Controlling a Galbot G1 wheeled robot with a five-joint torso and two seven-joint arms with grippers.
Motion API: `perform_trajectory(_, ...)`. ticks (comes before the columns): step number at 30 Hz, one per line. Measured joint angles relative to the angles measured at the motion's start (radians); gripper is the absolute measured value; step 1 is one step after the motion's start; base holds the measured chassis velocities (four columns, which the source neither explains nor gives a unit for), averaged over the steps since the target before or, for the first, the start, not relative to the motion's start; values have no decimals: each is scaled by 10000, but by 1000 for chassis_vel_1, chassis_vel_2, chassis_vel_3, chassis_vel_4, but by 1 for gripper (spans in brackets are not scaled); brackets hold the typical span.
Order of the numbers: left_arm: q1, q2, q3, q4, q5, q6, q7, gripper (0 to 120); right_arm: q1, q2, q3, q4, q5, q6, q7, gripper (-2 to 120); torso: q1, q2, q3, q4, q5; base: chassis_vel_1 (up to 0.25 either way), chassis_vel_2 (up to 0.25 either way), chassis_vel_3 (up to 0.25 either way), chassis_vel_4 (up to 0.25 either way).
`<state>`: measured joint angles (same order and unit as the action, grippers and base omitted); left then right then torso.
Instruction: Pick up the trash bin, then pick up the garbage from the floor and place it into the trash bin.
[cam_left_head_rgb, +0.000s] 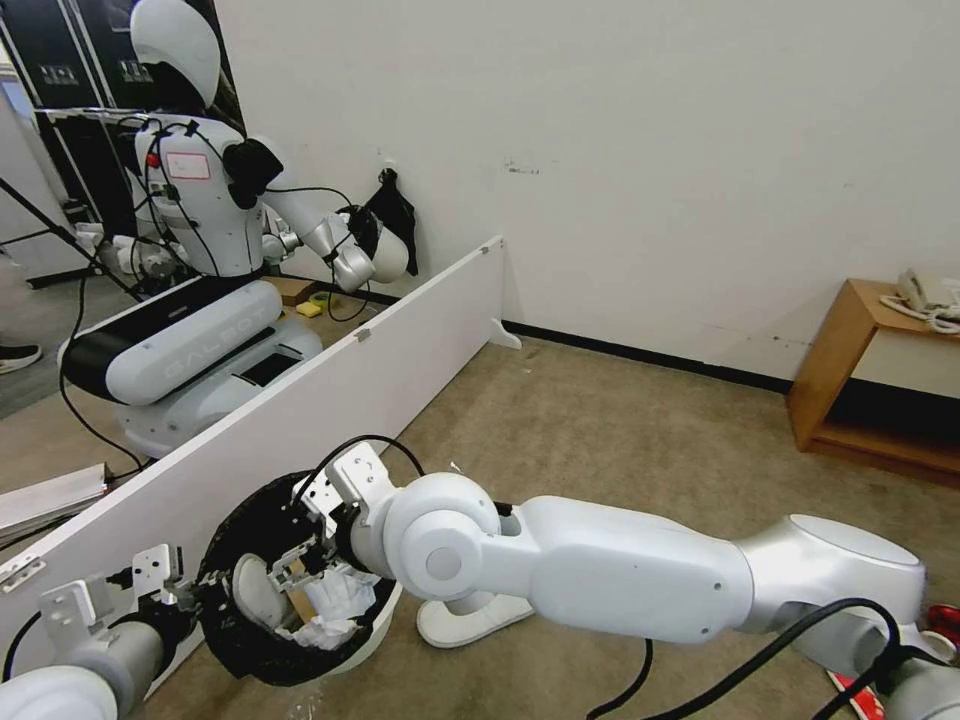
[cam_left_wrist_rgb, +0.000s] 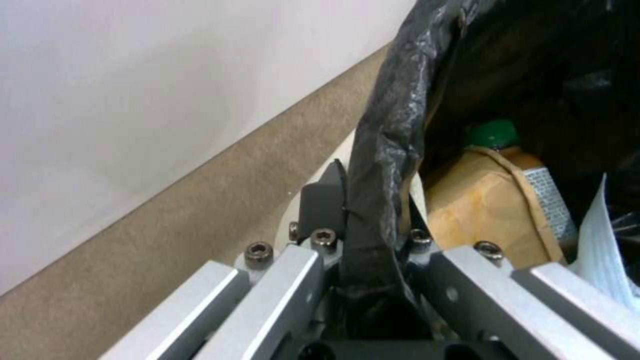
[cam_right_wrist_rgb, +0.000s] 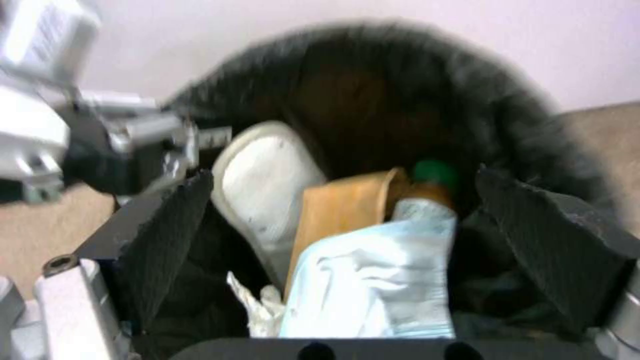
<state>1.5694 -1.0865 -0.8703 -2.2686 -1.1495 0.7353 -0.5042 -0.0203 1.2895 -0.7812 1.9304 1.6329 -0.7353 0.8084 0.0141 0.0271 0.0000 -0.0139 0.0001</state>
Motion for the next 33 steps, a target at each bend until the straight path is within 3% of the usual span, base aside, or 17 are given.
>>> perform_trajectory(5, -1, 88, -17, 117, 6, 0, 21, 1, 125, -458, 588, 497, 156, 0, 6, 100, 0, 0, 0, 0, -1, 0, 0, 0, 0)
perform_trajectory(7, -7, 195, -109, 218, 10, 0, 35, 1, 196, -1207, 1275, 1031, 341, -1, 4, 100, 0, 0, 0, 1, -1, 0, 0, 0, 0)
perform_trajectory(8, -7, 195, -109, 218, 10, 0, 35, 1, 196, -1207, 1275, 1031, 341, -1, 4, 100, 0, 0, 0, 1, -1, 0, 0, 0, 0)
perform_trajectory(9, 4, 247, -173, 274, 7, -1, 42, 1, 129, -1897, 1913, 1365, 366, 0, -14, 100, 0, 0, 0, -1, 0, 0, 0, 0, 0)
perform_trajectory(11, 57, 295, -245, 321, 6, -1, 46, 1, -132, -2591, 2653, 1705, 156, -1, -117, 100, 0, 0, 0, -2, 3, 0, 0, 0, 0)
perform_trajectory(23, 264, 212, -542, 253, -18, -1, 51, 1, -2384, -5213, 5778, 2635, -1322, -1, -551, 100, 0, 0, 0, -1, 4, 0, 0, 0, 0)
perform_trajectory(26, 318, 170, -560, 222, -20, 0, 49, 1, -3015, -5838, 5980, 2486, -1956, -1, -781, 100, 0, 0, -1, -2, 2, 0, 0, 0, 0)
perform_trajectory(33, 351, 106, -560, 137, -10, 0, 42, 1, -4008, -6459, 5566, 1703, -3301, 211, -1385, 100, 0, 0, -1, -2, 2, 0, 0, 0, 0)
